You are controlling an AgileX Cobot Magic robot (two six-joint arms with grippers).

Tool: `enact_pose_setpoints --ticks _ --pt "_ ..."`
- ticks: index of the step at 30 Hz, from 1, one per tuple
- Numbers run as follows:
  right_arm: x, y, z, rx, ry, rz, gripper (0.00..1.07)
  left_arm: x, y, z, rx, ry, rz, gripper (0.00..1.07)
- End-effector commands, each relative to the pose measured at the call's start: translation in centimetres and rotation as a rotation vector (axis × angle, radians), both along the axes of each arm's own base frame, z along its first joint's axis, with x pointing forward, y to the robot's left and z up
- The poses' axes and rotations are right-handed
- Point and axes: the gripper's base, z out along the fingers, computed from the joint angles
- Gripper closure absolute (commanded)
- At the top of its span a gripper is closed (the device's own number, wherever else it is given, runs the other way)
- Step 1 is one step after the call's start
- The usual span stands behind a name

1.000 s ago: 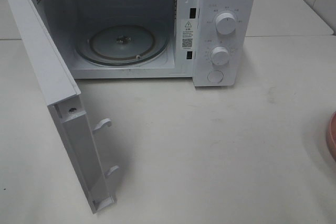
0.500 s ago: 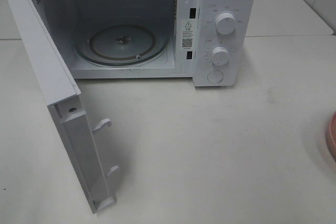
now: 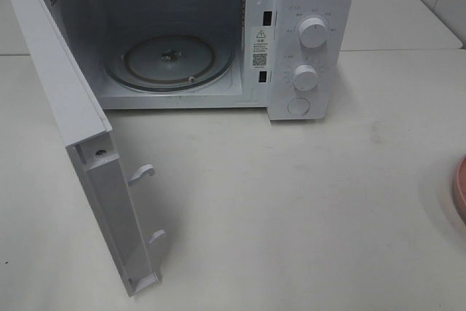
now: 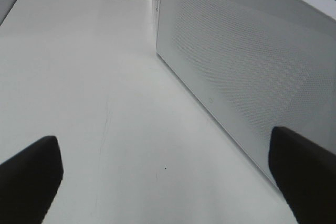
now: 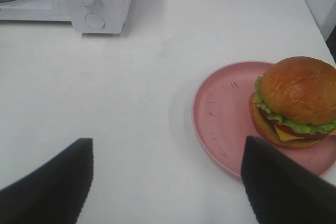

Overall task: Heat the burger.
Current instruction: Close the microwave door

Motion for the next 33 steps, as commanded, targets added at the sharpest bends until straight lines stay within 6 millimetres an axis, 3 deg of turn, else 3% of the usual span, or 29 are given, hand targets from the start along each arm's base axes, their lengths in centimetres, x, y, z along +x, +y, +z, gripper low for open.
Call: enact_pose_setpoints --ticks 1,33 --pt "-0.44 0.02 -0.04 -0.009 -0.028 -0.006 0.31 -0.26 -0.1 -0.11 -0.011 -0.017 -0.003 0.07" --pt "-0.44 0.01 -0.04 -0.009 -0.028 -0.007 0.31 -0.26 -0.1 -0.11 -0.011 -0.017 -0.003 0.07"
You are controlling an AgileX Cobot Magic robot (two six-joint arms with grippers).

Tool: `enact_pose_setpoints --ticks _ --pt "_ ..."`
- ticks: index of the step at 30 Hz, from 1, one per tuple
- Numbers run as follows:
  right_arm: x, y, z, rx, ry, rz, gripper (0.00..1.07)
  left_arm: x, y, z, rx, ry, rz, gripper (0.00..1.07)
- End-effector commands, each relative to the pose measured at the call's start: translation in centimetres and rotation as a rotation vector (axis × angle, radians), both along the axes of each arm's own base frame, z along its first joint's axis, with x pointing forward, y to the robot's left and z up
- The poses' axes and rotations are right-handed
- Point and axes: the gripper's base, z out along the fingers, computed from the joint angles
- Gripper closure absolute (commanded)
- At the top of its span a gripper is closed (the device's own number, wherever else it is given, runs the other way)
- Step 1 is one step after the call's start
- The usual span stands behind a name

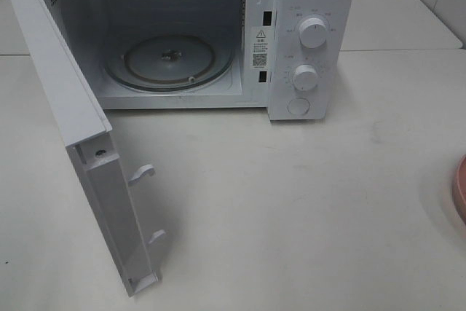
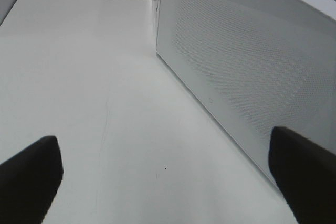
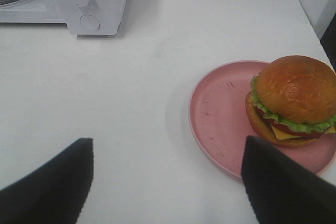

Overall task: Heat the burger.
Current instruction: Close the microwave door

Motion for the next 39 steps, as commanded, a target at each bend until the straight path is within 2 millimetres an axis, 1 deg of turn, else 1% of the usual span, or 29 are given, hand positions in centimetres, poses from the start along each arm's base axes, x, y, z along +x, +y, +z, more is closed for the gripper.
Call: enact_pose_setpoints --ticks 1,18,22,23,24,26,27,28,29,30,31,32,33,34,35,36,37,38,39 --pt "-0.4 0.0 0.0 -0.008 -0.027 0.003 0.31 -0.3 -0.1 -0.1 -0.011 -0.017 -0.003 0.07" --pt "-0.4 0.0 0.0 -0.007 -0.027 0.002 0.31 -0.2 -0.1 -0.1 -0.015 -0.016 -0.002 0.07" --pt "-0.4 0.0 0.0 -0.007 -0.027 0.002 0.31 0.3 -0.2 0.3 -0.038 -0.002 -0.014 0.07" --pt "-0.4 0.0 0.0 -0.007 -0.027 0.002 0.31 0.7 -0.3 0.8 -0.053 -0.002 -0.019 0.09" --pt "-0.4 0.0 0.0 -0.007 -0.027 0.002 0.31 0.7 -0.3 0.8 -0.053 -0.002 -0.019 0.09" --pt "-0.4 0.0 0.0 -0.007 -0.027 0.002 0.31 1.7 -0.2 1.2 -0.055 0.005 -0.01 0.15" --pt "-0.4 0.0 0.0 -0.007 -0.027 0.002 0.31 1.7 -0.2 1.2 -0.055 0.005 -0.01 0.15" --pt "-0.4 0.0 0.0 -0.007 -0.027 0.002 0.31 2.3 -0.1 1.2 -0.057 0.039 -0.008 0.23" --pt "-0.4 0.0 0.0 -0.007 -0.027 0.002 0.31 2.3 -0.1 1.2 -0.057 0.039 -0.008 0.23" --pt "-0.4 0.0 0.0 -0.007 -0.027 0.002 0.31 2.8 -0.1 1.1 -0.059 0.063 -0.007 0.27" --pt "-0.4 0.0 0.0 -0.007 -0.027 0.002 0.31 3.6 0.0 1.1 -0.063 0.11 -0.006 0.39" --pt "-0.4 0.0 0.0 -0.007 -0.027 0.002 0.31 3.6 0.0 1.1 -0.063 0.11 -0.006 0.39" --pt "-0.4 0.0 0.0 -0.007 -0.027 0.002 0.31 3.9 0.0 1.1 -0.064 0.121 -0.004 0.44" --pt "-0.4 0.0 0.0 -0.007 -0.027 0.002 0.31 4.8 0.1 1.2 -0.077 0.118 0.0 0.58" --pt "-0.4 0.0 0.0 -0.007 -0.027 0.002 0.31 4.8 0.1 1.2 -0.077 0.118 0.0 0.58" --pt "-0.4 0.0 0.0 -0.007 -0.027 0.002 0.31 5.2 0.1 1.4 -0.083 0.102 0.003 0.63" --pt "-0.4 0.0 0.0 -0.007 -0.027 0.002 0.31 5.9 0.1 1.8 -0.103 0.068 0.007 0.77" --pt "-0.4 0.0 0.0 -0.007 -0.027 0.002 0.31 5.9 0.1 1.8 -0.103 0.068 0.007 0.77" --pt "-0.4 0.0 0.0 -0.007 -0.027 0.002 0.31 6.8 0.3 1.8 -0.112 0.033 0.02 0.9"
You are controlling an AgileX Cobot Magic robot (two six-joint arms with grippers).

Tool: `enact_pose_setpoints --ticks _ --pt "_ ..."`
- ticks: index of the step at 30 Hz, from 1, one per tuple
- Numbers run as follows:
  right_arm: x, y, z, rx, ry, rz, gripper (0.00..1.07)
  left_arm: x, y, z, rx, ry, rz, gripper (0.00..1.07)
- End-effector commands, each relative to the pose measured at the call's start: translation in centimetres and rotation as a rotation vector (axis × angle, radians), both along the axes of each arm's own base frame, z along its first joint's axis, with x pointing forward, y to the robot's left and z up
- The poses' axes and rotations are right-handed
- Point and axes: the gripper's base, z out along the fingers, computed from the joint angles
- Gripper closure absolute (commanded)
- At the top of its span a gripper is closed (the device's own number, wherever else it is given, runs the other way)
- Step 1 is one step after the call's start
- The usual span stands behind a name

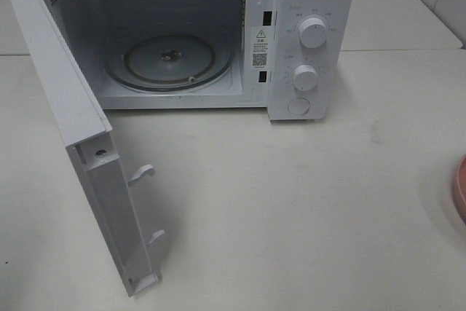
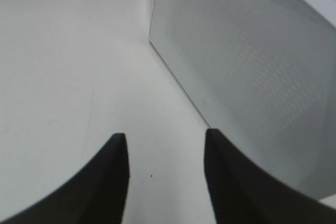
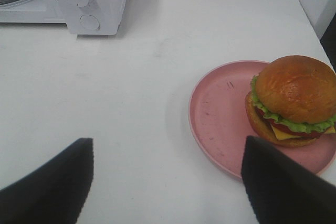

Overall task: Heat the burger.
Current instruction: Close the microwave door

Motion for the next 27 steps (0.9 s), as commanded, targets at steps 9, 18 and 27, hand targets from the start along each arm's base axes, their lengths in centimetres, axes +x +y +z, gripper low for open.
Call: enact_pose_setpoints --ticks 9,18,27 --pt "-0.4 0.0 0.0 -0.007 -0.027 0.002 0.31 5.0 0.9 -1.5 -0.024 -0.101 0.083 1.07" --pt "-0.4 0.0 0.0 -0.007 -0.027 0.002 0.31 8.3 2.1 -3.9 0.046 -0.233 0.158 1.07" --pt "-0.4 0.0 0.0 -0.007 -0.027 0.002 0.31 10.5 2.6 -6.3 0.184 -0.375 0.154 1.07"
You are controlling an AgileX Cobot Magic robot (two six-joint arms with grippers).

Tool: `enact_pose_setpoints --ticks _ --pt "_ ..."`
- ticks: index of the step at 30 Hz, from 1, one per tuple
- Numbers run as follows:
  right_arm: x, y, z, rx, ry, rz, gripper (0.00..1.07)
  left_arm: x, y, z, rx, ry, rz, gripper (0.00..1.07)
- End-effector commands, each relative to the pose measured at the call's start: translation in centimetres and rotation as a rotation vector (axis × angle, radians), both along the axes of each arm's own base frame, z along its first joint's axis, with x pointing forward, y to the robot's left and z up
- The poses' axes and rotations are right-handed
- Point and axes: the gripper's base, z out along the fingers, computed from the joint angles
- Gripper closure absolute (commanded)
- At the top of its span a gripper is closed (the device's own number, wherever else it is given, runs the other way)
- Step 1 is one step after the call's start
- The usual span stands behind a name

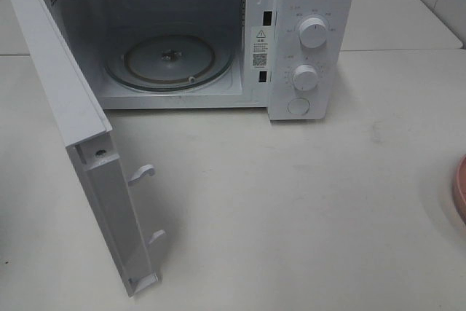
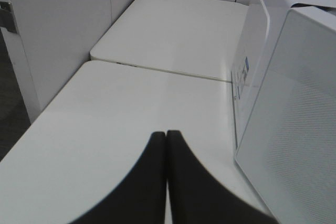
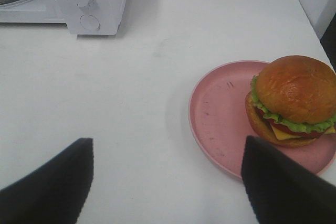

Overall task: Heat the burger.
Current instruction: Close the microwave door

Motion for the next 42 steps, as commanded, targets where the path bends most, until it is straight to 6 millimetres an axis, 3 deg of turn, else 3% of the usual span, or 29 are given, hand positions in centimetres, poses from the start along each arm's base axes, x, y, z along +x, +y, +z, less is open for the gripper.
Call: enact_pose_setpoints --ticks 1,15,17,26,29,31,42 --pt "-0.4 0.0 0.0 -0.007 -0.027 0.002 0.31 0.5 -0.1 -0.1 0.061 -0.052 -0.026 1.07" --pt "-0.4 0.0 0.0 -0.007 -0.027 0.002 0.31 3.5 -2.0 -2.1 0.046 -0.072 -0.259 1.07" --pt "-0.4 0.0 0.0 -0.007 -0.027 0.002 0.31 4.4 -3.6 -2.8 0.056 -0.061 -0.37 1.07" --pt "-0.4 0.0 0.0 -0.006 -0.027 0.002 0.31 6.9 -7.8 -4.2 0.062 -0.022 -0.575 1.07" --pt "-0.4 0.0 0.0 -0.006 -0.027 0.002 0.31 7.0 -8.2 -4.4 0.058 -0.022 -0.591 1.07" --pt "-0.4 0.0 0.0 -0.006 -0.027 0.002 0.31 7.6 -9.5 -5.3 0.041 -0.015 -0.64 1.07" --pt "-0.4 0.0 0.0 -0.006 -0.027 0.002 0.31 9.9 -13.2 -5.9 0.009 -0.01 -0.71 1.07"
